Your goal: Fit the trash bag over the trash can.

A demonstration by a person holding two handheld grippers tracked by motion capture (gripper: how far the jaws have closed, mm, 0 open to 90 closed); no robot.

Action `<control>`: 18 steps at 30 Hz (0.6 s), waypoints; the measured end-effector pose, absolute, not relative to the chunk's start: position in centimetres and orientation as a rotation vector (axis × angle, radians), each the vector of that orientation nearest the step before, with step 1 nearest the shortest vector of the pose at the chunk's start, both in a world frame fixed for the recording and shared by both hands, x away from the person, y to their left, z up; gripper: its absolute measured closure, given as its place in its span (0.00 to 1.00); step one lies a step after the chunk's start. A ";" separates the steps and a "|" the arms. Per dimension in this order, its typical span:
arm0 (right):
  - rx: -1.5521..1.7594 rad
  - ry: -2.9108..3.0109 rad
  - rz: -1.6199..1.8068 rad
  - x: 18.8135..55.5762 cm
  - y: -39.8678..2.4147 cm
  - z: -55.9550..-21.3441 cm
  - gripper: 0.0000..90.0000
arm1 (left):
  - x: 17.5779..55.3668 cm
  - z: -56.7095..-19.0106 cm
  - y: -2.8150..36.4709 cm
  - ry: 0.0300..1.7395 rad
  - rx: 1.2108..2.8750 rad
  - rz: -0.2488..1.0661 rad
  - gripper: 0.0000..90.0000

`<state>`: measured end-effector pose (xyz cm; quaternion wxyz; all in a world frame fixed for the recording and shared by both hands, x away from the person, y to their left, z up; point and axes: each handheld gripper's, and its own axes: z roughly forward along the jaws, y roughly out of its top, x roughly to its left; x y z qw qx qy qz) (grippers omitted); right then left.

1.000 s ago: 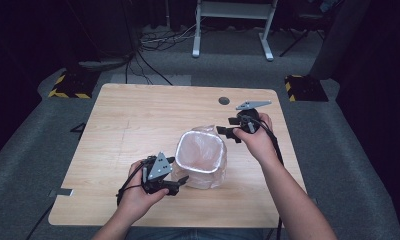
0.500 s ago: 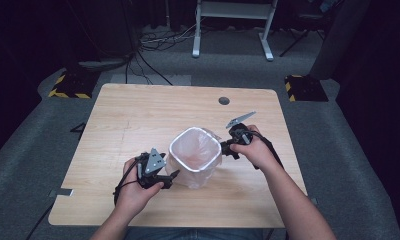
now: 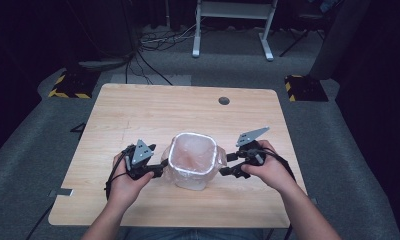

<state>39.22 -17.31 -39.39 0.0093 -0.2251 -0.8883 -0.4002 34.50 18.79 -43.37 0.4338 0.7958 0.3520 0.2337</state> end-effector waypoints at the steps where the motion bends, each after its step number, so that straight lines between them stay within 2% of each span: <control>1: -0.690 -2.793 -1.279 39.0 -17.5 -39.0 0.38 | 34.2 -43.3 18.9 0.869 1.984 0.578 0.35; 7: -0.610 -2.813 -1.373 37.4 -17.0 -37.5 0.31 | 32.9 -43.3 18.6 0.810 2.010 0.545 0.35; 9: -0.595 -2.846 -1.383 37.3 -16.7 -37.2 0.34 | 32.9 -43.4 18.4 0.797 2.020 0.538 0.35; 11: -0.575 -2.879 -1.375 37.4 -16.4 -37.3 0.61 | 33.1 -43.6 18.3 0.794 2.026 0.532 0.37; 12: -0.568 -2.881 -1.356 37.5 -16.2 -37.5 0.68 | 33.1 -43.8 18.2 0.794 2.028 0.528 0.38; 14: -0.531 -2.917 -1.322 37.6 -15.8 -38.0 0.91 | 33.3 -43.9 18.2 0.783 2.033 0.521 0.40; 16: -0.543 -2.950 -1.291 37.6 -15.6 -38.5 1.00 | 33.4 -44.0 18.2 0.765 2.043 0.508 0.46; 18: -0.571 -2.967 -1.270 37.7 -15.5 -39.2 1.00 | 33.3 -44.1 18.1 0.744 2.054 0.508 0.47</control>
